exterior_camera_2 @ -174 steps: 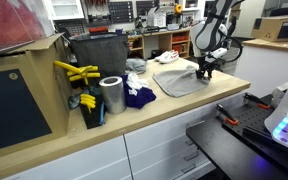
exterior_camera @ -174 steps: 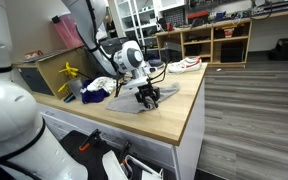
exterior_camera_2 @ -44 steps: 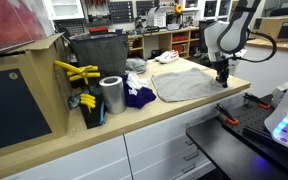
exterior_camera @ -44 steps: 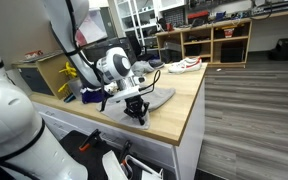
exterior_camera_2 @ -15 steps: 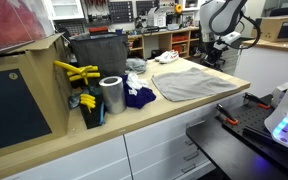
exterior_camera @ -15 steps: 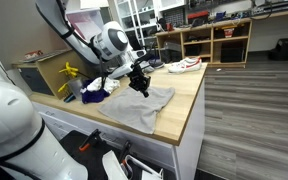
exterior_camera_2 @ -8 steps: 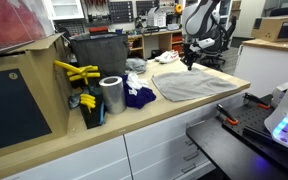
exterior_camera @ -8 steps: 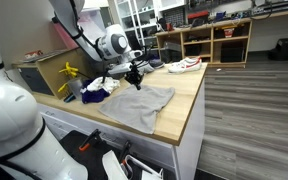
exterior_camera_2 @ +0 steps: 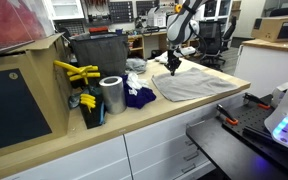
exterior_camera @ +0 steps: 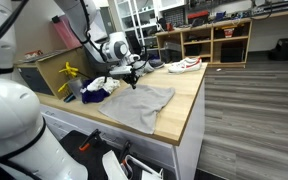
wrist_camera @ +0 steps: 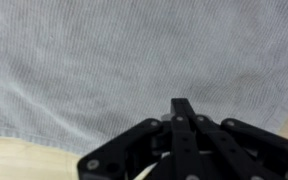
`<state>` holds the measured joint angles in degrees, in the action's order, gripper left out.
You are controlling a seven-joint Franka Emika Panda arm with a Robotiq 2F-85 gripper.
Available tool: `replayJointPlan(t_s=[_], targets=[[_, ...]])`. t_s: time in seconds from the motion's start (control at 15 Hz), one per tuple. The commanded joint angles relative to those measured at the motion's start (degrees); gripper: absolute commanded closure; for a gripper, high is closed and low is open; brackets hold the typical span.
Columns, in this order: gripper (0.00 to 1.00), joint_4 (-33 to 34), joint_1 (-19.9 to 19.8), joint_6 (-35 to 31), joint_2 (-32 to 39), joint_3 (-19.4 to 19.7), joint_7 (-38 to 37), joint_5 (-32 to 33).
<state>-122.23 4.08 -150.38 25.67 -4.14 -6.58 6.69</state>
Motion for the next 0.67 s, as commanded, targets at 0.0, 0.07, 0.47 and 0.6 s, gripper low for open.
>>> replayJointPlan(t_s=[0.0,0.07,0.47,0.6], targets=[[1.00,6.0,0.5,1.0,5.6,-0.7,3.6,-2.4],[1.00,7.0,0.7,1.1,6.8,-0.8,3.9,-2.5],[1.00,11.4,1.1,1.5,11.3,-1.8,5.6,-3.0],[1.00,12.5,0.9,1.6,12.2,-2.8,6.1,-3.9]])
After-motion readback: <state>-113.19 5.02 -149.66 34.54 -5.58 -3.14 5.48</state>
